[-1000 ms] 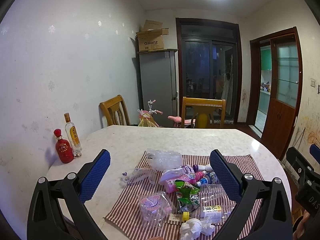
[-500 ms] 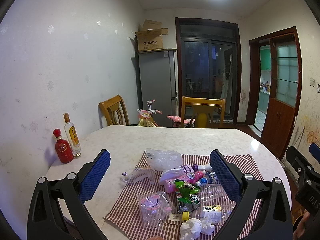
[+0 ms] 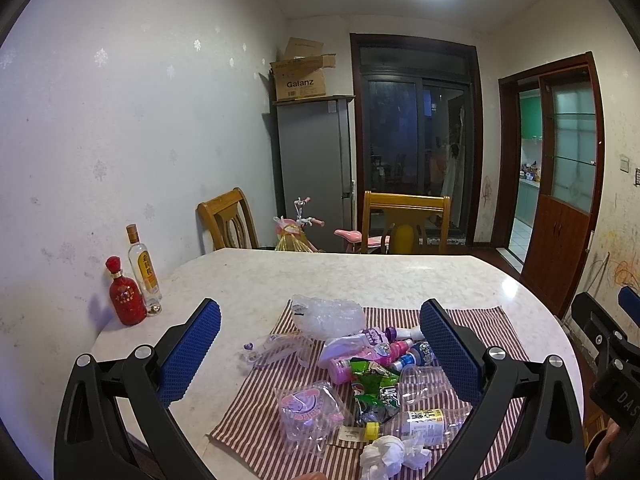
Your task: Collect trash
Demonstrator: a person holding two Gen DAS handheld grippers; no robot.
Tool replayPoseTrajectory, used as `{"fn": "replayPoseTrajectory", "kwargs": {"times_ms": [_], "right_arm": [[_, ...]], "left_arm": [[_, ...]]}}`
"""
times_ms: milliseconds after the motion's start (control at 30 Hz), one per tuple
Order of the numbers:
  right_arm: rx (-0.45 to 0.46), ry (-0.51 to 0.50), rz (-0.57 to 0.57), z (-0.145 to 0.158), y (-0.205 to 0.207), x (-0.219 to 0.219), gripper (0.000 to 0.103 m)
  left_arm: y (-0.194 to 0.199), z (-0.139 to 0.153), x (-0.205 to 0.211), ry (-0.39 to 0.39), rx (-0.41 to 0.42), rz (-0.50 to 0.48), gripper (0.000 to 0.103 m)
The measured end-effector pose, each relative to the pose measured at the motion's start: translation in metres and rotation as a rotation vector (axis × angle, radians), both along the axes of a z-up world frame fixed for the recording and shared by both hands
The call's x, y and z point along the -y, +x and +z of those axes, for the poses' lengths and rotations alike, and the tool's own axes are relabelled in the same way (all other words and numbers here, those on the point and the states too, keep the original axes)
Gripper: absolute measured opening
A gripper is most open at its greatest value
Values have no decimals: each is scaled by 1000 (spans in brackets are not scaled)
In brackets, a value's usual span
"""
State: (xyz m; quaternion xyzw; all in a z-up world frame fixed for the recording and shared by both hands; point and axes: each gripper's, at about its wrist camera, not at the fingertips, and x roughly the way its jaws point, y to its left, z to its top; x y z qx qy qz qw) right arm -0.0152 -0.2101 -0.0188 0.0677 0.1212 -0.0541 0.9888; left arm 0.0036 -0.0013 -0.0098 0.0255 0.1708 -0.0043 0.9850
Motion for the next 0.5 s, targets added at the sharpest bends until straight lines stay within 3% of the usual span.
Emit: {"fn": "replayPoseTrajectory", "kwargs": {"times_ms": [500], "right_arm": [[-7, 2, 0, -1, 2, 3, 98]], "left_arm": [[4, -4, 0, 4, -7, -6, 97]]}}
